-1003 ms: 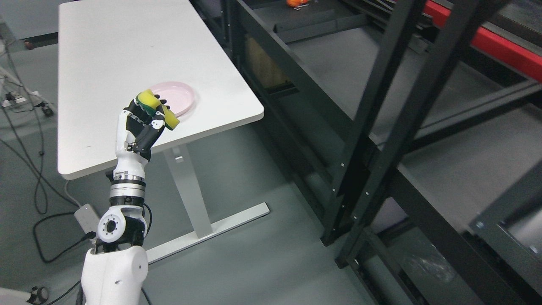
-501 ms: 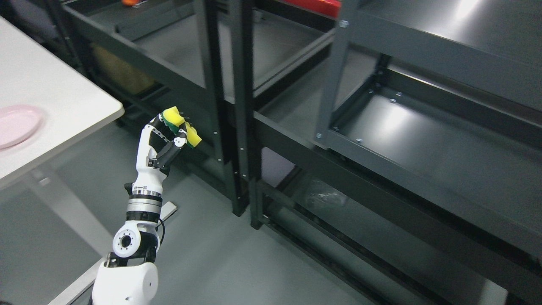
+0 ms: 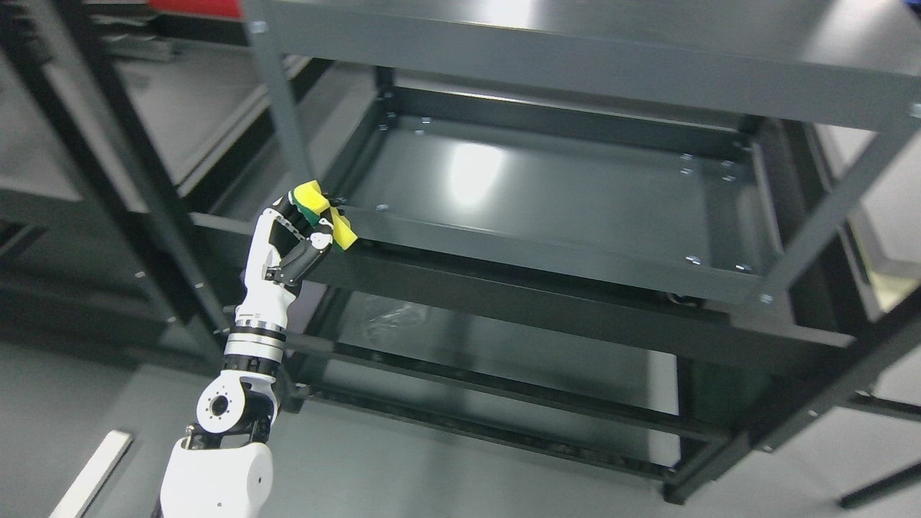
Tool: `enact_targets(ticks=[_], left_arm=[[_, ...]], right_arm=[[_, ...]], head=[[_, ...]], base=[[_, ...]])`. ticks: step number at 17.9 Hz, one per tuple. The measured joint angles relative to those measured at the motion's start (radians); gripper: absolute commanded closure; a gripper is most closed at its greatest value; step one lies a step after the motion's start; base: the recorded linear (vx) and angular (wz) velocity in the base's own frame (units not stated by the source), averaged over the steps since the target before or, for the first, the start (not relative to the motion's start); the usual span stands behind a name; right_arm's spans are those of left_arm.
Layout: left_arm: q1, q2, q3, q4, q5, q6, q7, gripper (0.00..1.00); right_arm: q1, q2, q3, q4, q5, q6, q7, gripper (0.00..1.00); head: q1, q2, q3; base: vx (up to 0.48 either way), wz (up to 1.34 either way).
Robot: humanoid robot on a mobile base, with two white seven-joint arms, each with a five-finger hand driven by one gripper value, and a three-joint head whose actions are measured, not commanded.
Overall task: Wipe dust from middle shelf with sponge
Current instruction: 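Hold the sponge in the left hand while turning toward the shelving, then reach the left hand into the middle shelf and wipe sponge across it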
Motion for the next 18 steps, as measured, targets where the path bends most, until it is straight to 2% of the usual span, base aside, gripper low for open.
enact_targets(ticks=[6, 12, 16, 18], left_arm=[[-0.069, 0.0, -0.196, -0.036, -0.122, -0.184, -0.259, 0.99], [-0.229, 0.0, -0.443, -0.054, -0.314, -0.335, -0.303, 1.0], [-0.4, 0.0, -0.545, -0.064, -0.471, -0.493, -0.316, 1.0], [-0.48, 0.0, -0.562, -0.075, -0.552, -0.522, -0.359, 1.0]], right_arm=[[0.0, 0.0, 0.0, 0.0, 0.0, 0.0, 0.004, 0.0], [0.0, 0.0, 0.0, 0.0, 0.0, 0.0, 0.0, 0.0], [0.0, 0.0, 0.0, 0.0, 0.0, 0.0, -0.001, 0.0], [0.0, 0.0, 0.0, 0.0, 0.0, 0.0, -0.001, 0.0]], head=[[0.0, 0.0, 0.0], [0.0, 0.0, 0.0], [0.0, 0.0, 0.0], [0.0, 0.0, 0.0]], base=[[0.038, -0.29], [0.048, -0.18], [0.028, -0.08], [0.023, -0.07]])
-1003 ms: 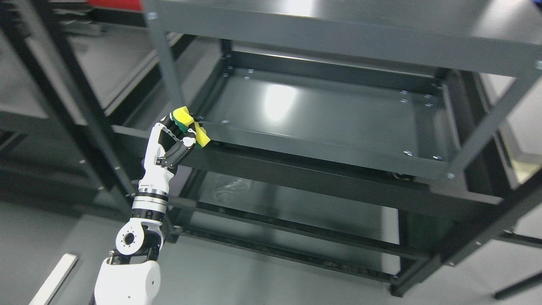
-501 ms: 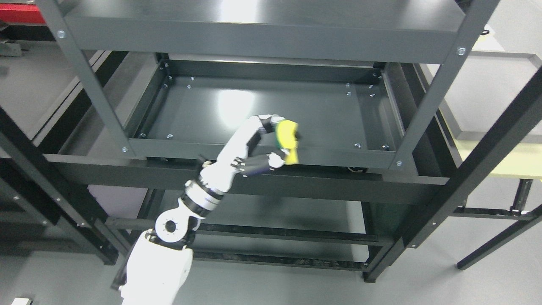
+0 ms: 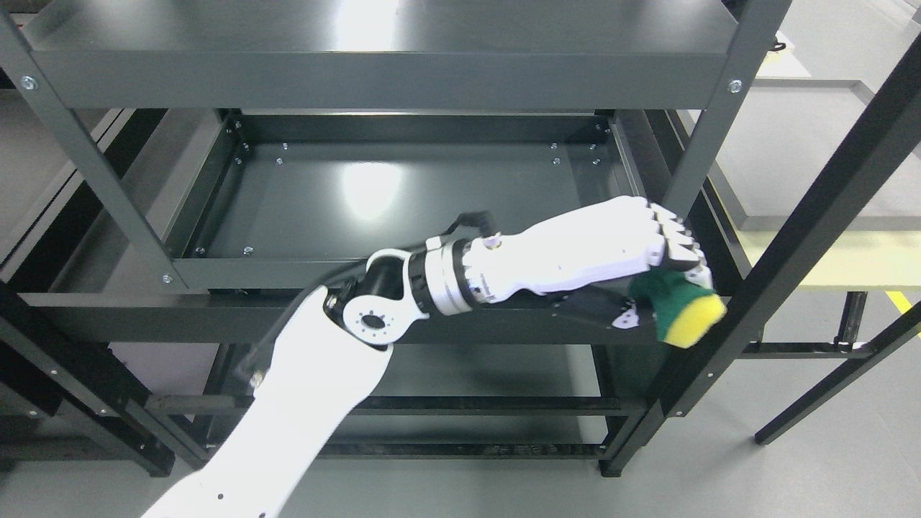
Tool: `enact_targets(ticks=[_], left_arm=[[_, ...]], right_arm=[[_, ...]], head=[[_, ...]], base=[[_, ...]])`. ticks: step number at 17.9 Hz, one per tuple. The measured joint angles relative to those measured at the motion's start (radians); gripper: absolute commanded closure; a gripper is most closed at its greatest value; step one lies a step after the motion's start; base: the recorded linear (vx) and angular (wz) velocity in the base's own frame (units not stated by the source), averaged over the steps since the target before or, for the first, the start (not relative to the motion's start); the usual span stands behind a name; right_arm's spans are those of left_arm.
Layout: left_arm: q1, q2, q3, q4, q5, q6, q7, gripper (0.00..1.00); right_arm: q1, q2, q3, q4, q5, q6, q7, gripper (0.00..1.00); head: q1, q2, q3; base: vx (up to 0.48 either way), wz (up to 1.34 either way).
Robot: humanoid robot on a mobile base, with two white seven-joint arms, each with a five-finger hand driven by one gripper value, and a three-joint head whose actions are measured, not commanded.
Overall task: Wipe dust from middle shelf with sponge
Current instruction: 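Reach the left hand into the middle shelf and wipe sponge across it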
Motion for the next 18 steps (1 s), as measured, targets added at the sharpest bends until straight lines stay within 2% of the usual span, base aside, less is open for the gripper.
enact_targets(ticks=[4, 10, 18], left_arm=[[-0.18, 0.0, 0.018, -0.026, -0.149, -0.022, -0.083, 1.0], [-0.353, 0.0, 0.115, -0.045, -0.366, -0.024, -0.103, 1.0], [-0.376, 0.01, 0.226, -0.051, -0.519, -0.024, -0.109, 1.0]], right_arm=[[0.0, 0.0, 0.0, 0.0, 0.0, 0.0, 0.0, 0.0], [0.0, 0.0, 0.0, 0.0, 0.0, 0.0, 0.0, 0.0], [0.0, 0.0, 0.0, 0.0, 0.0, 0.0, 0.0, 0.0]], head=[[0.0, 0.0, 0.0], [0.0, 0.0, 0.0], [0.0, 0.0, 0.0]], base=[[0.013, -0.02], [-0.003, 0.05], [-0.001, 0.01]])
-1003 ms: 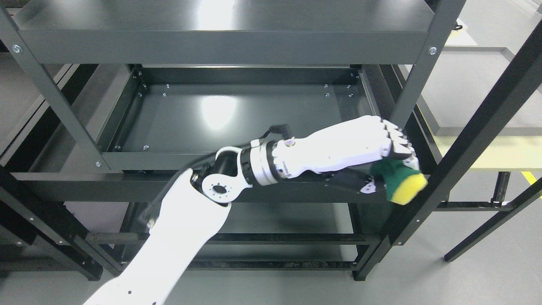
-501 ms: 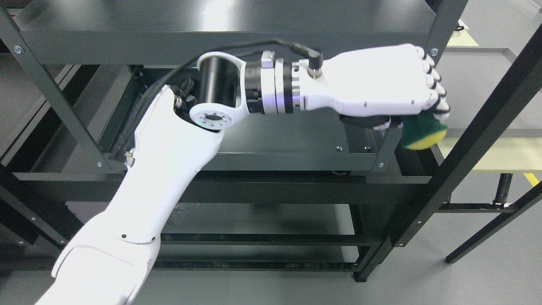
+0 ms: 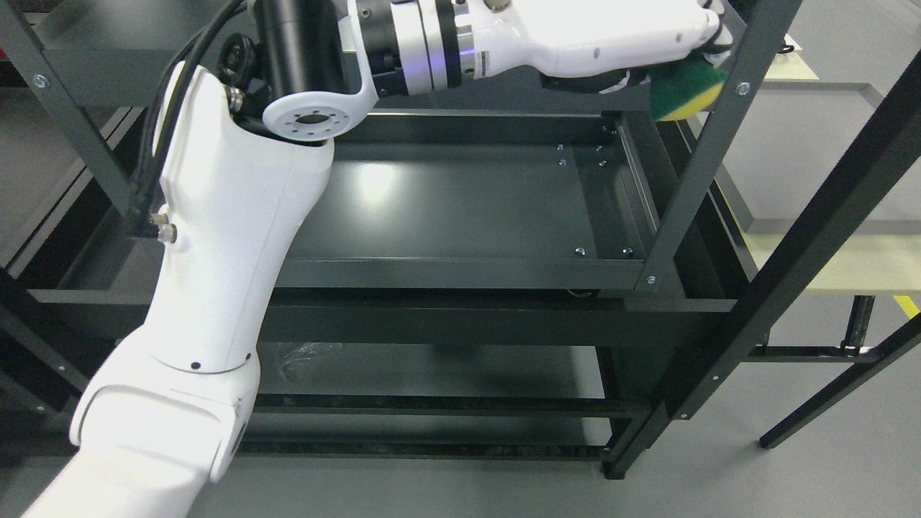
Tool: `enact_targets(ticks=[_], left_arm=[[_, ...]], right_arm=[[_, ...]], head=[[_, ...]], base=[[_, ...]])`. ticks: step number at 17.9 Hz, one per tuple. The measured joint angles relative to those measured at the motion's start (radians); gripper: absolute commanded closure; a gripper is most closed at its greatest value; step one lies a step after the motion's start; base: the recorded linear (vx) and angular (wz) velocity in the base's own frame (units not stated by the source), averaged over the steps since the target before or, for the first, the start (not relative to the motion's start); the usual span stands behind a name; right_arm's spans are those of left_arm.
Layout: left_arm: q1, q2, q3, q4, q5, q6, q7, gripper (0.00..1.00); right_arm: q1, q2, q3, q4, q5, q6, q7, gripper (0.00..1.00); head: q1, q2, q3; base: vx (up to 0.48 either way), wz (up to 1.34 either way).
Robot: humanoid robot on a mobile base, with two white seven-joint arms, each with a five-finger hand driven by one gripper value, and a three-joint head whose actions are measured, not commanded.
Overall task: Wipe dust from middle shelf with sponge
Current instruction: 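Reach the left hand into the middle shelf and wipe sponge across it, then sweep the sponge back across the middle shelf with the left hand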
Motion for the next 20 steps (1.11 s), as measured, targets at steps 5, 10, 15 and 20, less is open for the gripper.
enact_targets(ticks=[5, 10, 15, 20], left_arm=[[0.056, 0.055, 0.068, -0.002, 0.003, 0.0, 0.0, 1.0], [0.117, 0.139, 0.107, -0.006, 0.088, 0.0, 0.001, 1.0], [0.171, 0.259, 0.138, -0.021, 0.192, 0.0, 0.003, 1.0], [0.243, 0.418, 0.188, -0.05, 0.31, 0.0, 0.004, 1.0]], right_arm=[[0.0, 0.0, 0.0, 0.0, 0.0, 0.0, 0.0, 0.0], [0.0, 0.0, 0.0, 0.0, 0.0, 0.0, 0.0, 0.0], [0.0, 0.0, 0.0, 0.0, 0.0, 0.0, 0.0, 0.0], [0.0, 0.0, 0.0, 0.0, 0.0, 0.0, 0.0, 0.0]], head=[[0.0, 0.0, 0.0], [0.0, 0.0, 0.0], [0.0, 0.0, 0.0], [0.0, 0.0, 0.0]], base=[[0.004, -0.01], [0.0, 0.0], [0.0, 0.0], [0.0, 0.0]])
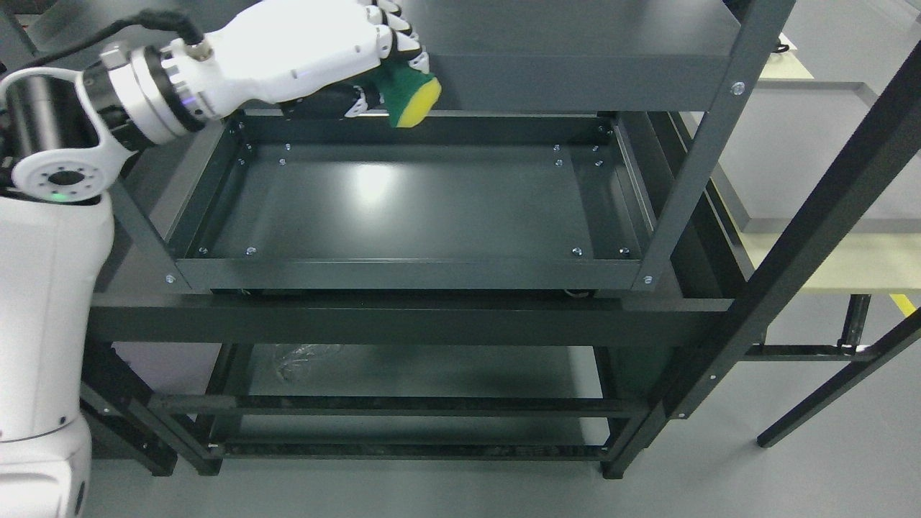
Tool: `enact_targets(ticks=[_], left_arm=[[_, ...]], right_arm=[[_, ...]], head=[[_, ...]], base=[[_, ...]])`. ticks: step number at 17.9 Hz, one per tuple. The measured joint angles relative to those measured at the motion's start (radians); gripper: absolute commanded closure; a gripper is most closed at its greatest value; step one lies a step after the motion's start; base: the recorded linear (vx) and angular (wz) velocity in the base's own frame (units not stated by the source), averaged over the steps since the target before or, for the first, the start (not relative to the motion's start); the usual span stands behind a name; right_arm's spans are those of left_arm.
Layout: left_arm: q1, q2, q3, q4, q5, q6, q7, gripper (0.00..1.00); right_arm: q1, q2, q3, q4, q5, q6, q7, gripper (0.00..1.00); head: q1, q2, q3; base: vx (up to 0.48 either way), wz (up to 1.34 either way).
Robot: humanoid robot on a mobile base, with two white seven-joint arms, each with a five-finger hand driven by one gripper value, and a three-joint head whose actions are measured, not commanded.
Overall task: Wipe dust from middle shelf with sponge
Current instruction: 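Sweep the sponge back across the middle shelf with the left hand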
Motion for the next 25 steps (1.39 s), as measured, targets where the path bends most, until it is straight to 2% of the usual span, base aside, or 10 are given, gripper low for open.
enact_targets(ticks=[7, 13, 21, 25], left_arm=[[0.118, 0.271, 0.106, -0.036, 0.19, 0.0, 0.004, 1.0], [0.273, 0.447, 0.251, -0.037, 0.276, 0.0, 0.007, 1.0], [0.43, 0.558, 0.42, -0.024, 0.307, 0.0, 0.006, 1.0], [0.408, 0.54, 0.415, -0.021, 0.297, 0.0, -0.011, 1.0]], right_arm=[[0.0, 0.0, 0.0, 0.0, 0.0, 0.0, 0.0, 0.0], [0.0, 0.0, 0.0, 0.0, 0.0, 0.0, 0.0, 0.0], [0.0, 0.0, 0.0, 0.0, 0.0, 0.0, 0.0, 0.0], [0.0, 0.0, 0.0, 0.0, 0.0, 0.0, -0.001, 0.0]], head=[[0.0, 0.0, 0.0], [0.0, 0.0, 0.0], [0.0, 0.0, 0.0], [0.0, 0.0, 0.0]], base=[[0.0, 0.0], [0.0, 0.0], [0.0, 0.0], [0.0, 0.0]])
